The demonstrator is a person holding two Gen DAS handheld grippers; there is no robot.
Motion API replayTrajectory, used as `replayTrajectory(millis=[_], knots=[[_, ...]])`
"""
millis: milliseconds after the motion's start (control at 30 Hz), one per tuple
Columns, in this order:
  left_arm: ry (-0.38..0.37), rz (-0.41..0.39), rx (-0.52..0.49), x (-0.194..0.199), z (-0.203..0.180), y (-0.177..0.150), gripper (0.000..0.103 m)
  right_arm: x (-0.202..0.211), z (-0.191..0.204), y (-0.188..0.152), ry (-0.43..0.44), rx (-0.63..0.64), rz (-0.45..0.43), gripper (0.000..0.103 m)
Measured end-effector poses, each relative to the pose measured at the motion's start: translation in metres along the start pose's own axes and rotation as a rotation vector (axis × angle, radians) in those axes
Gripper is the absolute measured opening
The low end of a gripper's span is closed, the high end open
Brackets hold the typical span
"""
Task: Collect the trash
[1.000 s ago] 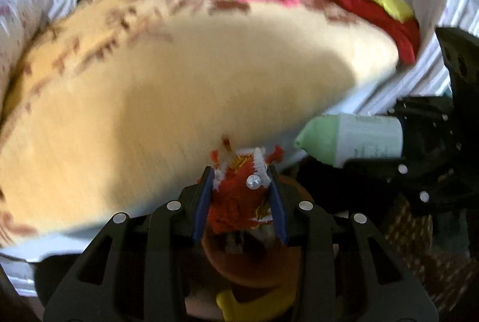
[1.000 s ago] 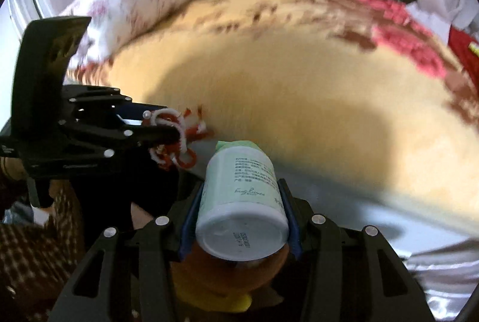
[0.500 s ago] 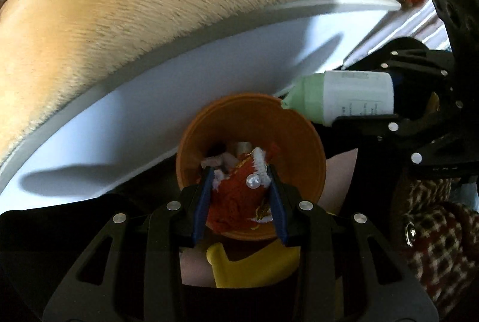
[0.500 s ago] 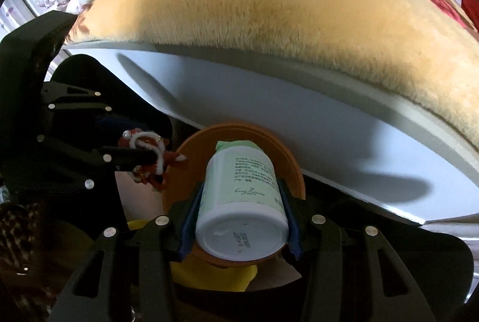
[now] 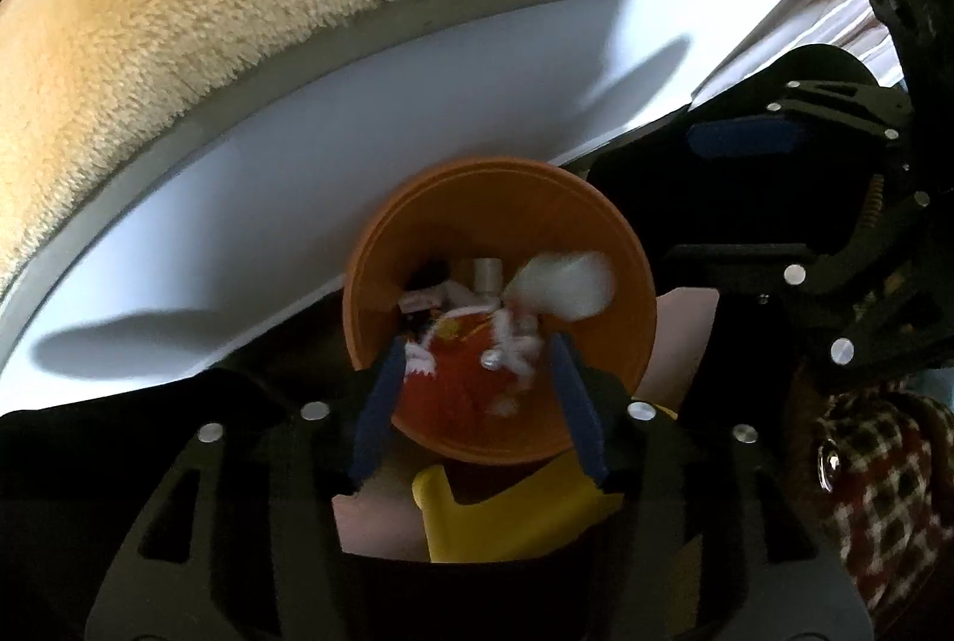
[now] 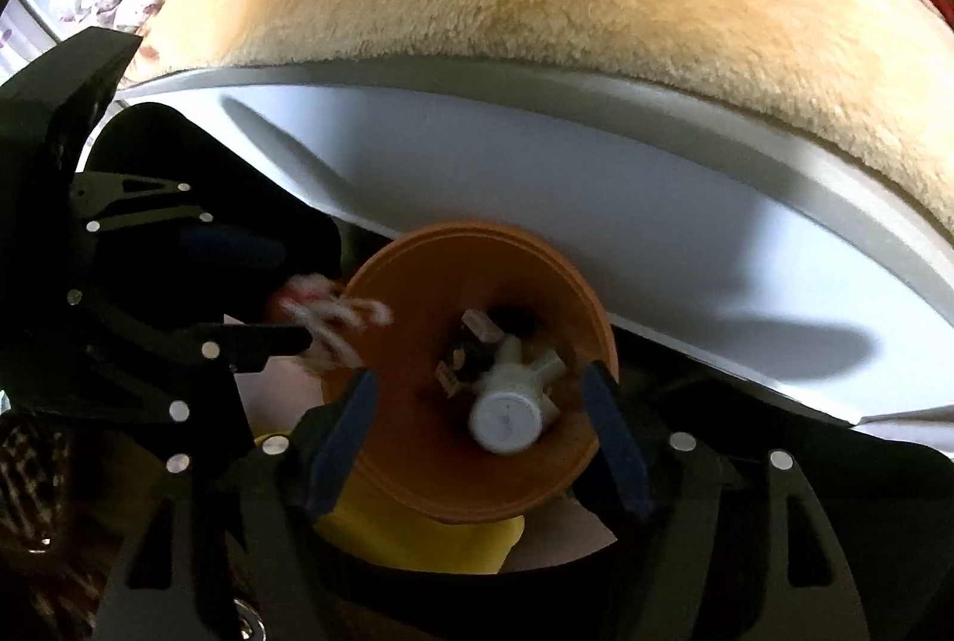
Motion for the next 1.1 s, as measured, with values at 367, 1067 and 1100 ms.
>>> replayTrajectory(millis=[367, 1067, 1100], knots=[[0.093, -0.105, 0.009, 0.028, 0.008, 0.010, 0.074, 0.034, 0.008, 0.017, -0.020, 0.048, -0.152, 0.080], [0.300, -0.570, 0.280, 0.176, 0.088, 0.113, 0.091, 0.178, -0.037, 0.142, -0.125, -0.032, -0.646, 0.098], [0.319, -0.579, 0.291, 0.179, 0.094, 0.117, 0.091, 0.182, -0.040, 0.150, -0.138, -0.031, -0.660, 0.098]])
Point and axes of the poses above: each gripper's, at about its wrist camera, not at the fingertips, and x roughly against the way its jaws point, z to its left, y to its top, the point moved 9 cm from there along -x, roughly the way its jaws point
